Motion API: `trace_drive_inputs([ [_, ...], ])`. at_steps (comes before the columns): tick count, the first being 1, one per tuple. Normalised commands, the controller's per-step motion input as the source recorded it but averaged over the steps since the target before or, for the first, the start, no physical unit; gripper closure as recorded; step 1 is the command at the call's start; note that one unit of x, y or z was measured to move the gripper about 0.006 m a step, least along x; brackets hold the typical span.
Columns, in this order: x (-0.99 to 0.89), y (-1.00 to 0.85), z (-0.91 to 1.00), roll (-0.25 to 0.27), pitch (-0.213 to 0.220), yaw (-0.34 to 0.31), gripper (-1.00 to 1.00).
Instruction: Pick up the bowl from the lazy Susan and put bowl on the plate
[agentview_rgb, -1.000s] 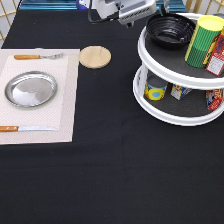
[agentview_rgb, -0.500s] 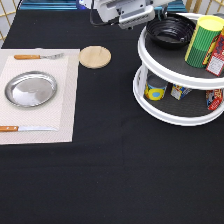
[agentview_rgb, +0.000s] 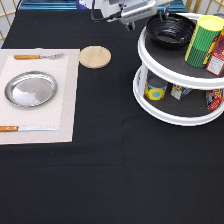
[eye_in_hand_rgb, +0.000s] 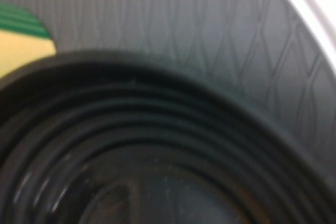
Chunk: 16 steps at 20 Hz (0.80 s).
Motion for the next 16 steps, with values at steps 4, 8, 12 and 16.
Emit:
trace_drive_inputs([
  [4, -0.19, 0.03, -0.16, -0.063, -0.096, 0.001, -1.00],
  [8, 0.09, 0.00, -0.03, -0.054, -0.031, 0.000, -1.00],
  [12, 0.01, 0.02, -0.08, -0.051, -0.035, 0.000, 1.00],
  [16, -0.05, 0.16, 0.00, -0.061, -0.056, 0.001, 1.00],
])
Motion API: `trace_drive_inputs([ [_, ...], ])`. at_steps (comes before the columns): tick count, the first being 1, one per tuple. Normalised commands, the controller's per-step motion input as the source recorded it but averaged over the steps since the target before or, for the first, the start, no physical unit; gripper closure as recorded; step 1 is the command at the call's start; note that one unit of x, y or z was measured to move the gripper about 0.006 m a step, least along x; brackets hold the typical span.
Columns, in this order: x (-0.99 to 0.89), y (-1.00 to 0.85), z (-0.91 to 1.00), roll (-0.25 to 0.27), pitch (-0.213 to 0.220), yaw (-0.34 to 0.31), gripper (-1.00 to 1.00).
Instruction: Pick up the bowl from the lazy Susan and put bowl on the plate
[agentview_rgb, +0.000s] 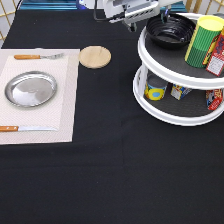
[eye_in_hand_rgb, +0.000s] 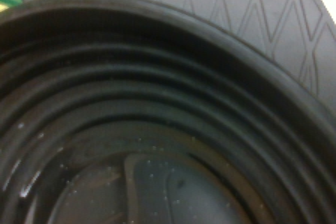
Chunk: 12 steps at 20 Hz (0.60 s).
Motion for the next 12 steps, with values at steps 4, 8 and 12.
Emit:
trace_drive_inputs([
  [4, -0.01, 0.15, 0.07, -0.066, -0.049, 0.003, 1.00],
  [8, -0.02, 0.08, 0.01, -0.068, -0.075, 0.000, 1.00],
  [12, -0.06, 0.00, 0.00, -0.054, -0.108, 0.000, 1.00],
])
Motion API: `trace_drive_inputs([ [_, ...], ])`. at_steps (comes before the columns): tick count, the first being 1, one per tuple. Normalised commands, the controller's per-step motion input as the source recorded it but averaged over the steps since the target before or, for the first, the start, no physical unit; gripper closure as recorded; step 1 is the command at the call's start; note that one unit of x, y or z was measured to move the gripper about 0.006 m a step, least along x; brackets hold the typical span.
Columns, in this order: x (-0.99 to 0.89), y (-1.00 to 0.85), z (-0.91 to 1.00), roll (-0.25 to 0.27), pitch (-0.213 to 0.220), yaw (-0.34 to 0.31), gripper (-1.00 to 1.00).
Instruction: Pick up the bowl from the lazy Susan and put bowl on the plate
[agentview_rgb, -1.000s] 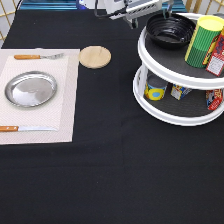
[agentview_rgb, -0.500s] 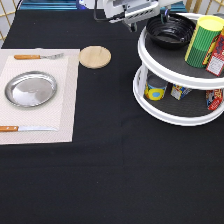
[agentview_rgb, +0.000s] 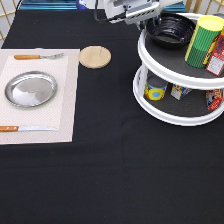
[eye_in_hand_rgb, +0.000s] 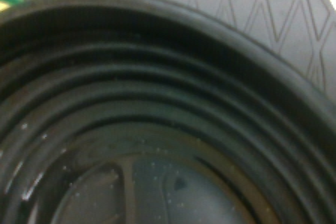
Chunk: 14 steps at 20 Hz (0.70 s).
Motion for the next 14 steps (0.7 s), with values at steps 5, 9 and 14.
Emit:
trace_drive_inputs([
  [5, -0.02, -0.06, 0.01, -0.034, -0.097, -0.016, 1.00],
  [9, -0.07, -0.24, 0.36, -0.005, -0.036, -0.020, 1.00],
  [14, -0.01, -0.67, 0.80, 0.046, 0.005, -0.004, 1.00],
])
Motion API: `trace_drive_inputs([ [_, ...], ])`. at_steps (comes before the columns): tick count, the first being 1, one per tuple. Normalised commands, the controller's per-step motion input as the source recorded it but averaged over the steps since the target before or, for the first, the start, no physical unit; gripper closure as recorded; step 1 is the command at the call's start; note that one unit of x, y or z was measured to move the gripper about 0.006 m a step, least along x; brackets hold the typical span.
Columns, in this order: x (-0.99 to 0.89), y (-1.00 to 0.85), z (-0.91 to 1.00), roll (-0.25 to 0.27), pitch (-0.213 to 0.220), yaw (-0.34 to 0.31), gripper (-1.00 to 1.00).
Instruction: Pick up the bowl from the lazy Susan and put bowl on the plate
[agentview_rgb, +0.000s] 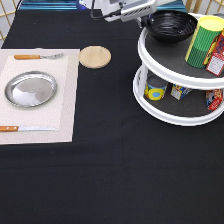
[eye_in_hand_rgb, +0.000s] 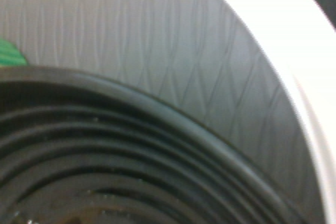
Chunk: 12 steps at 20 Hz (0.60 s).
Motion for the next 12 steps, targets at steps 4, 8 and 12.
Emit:
trace_drive_inputs([
  [4, 0.00, -0.99, 0.50, 0.020, -0.012, -0.007, 1.00],
  [8, 0.00, -1.00, 0.23, 0.000, -0.039, 0.000, 1.00],
  [12, -0.01, -0.99, 0.02, 0.000, 0.000, -0.022, 1.00],
])
